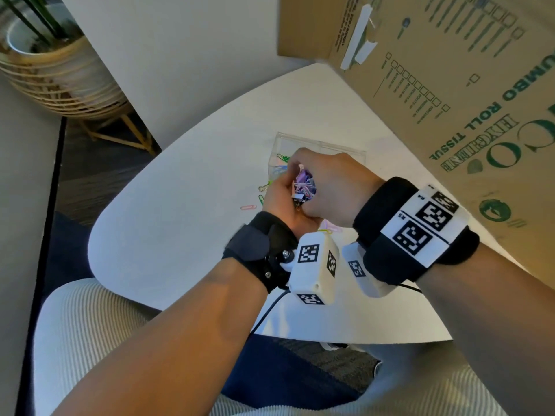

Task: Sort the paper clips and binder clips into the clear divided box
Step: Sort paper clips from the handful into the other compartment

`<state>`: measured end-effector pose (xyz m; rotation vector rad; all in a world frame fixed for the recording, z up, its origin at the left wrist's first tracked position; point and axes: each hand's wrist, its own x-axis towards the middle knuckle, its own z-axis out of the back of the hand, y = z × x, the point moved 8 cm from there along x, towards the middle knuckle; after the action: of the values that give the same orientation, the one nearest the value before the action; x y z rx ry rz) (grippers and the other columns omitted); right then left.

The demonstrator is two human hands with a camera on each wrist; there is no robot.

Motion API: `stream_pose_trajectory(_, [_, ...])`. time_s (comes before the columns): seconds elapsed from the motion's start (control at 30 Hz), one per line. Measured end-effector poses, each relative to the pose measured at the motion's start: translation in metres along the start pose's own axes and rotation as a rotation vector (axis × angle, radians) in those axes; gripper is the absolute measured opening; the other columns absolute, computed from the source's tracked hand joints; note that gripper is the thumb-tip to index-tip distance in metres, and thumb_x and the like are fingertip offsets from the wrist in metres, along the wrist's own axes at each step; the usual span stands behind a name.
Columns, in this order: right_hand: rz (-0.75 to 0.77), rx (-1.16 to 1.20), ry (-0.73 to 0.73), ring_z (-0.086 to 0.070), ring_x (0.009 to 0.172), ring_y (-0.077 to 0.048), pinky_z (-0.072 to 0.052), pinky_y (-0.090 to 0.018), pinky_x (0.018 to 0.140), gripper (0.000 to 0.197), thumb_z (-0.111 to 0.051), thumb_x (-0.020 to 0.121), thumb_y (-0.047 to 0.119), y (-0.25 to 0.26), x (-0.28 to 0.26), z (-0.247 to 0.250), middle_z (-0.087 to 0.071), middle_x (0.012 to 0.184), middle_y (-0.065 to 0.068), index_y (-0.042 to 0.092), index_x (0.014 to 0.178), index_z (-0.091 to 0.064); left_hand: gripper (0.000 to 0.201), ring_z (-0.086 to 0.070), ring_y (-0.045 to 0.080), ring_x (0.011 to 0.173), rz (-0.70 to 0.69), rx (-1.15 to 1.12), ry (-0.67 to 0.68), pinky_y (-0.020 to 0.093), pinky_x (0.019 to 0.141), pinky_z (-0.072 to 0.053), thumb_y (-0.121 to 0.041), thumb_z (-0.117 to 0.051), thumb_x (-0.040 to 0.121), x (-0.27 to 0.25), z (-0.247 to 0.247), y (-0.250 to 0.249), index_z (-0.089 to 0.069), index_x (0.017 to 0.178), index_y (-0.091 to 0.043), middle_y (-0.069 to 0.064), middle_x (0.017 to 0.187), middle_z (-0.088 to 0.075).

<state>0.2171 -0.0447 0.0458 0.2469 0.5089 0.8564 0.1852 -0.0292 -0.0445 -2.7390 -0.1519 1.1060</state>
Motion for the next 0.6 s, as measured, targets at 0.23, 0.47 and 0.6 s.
stream_pose_trajectory(0.23, [0.018,0.109,-0.07,-0.054,0.092,-0.012,-0.041,-0.02,0.079,0.069,-0.077,0.073,0.022,0.0,-0.004,0.014,-0.058,0.111,0.006,0.032,0.134,-0.047,0.025,-0.064,0.02,0.085,-0.006,-0.053,0.092,0.028,0.064,-0.053,-0.028,-0.041,0.097,0.001,-0.002,-0.001,-0.061,0.095,-0.013,0.008,0.091,-0.066])
stream_pose_trajectory(0.47, [0.018,0.294,-0.168,-0.061,0.107,-0.01,-0.045,-0.023,0.094,0.046,-0.058,0.09,0.046,-0.006,-0.005,0.031,-0.066,0.122,0.002,0.036,0.135,-0.05,0.035,-0.067,0.027,0.085,-0.016,-0.002,0.184,0.036,0.077,-0.056,-0.032,-0.04,0.095,0.005,-0.003,-0.01,-0.062,0.107,-0.007,0.015,0.093,-0.07])
stream_pose_trajectory(0.6, [0.05,0.394,-0.326,-0.069,0.078,-0.016,-0.056,-0.031,0.079,0.028,-0.057,0.092,0.044,-0.012,-0.005,0.051,-0.072,0.091,0.001,0.029,0.114,-0.066,0.035,-0.069,0.027,0.074,-0.053,-0.037,0.172,0.035,0.069,-0.059,-0.028,-0.04,0.096,0.009,0.0,-0.016,-0.064,0.098,-0.002,0.017,0.085,-0.069])
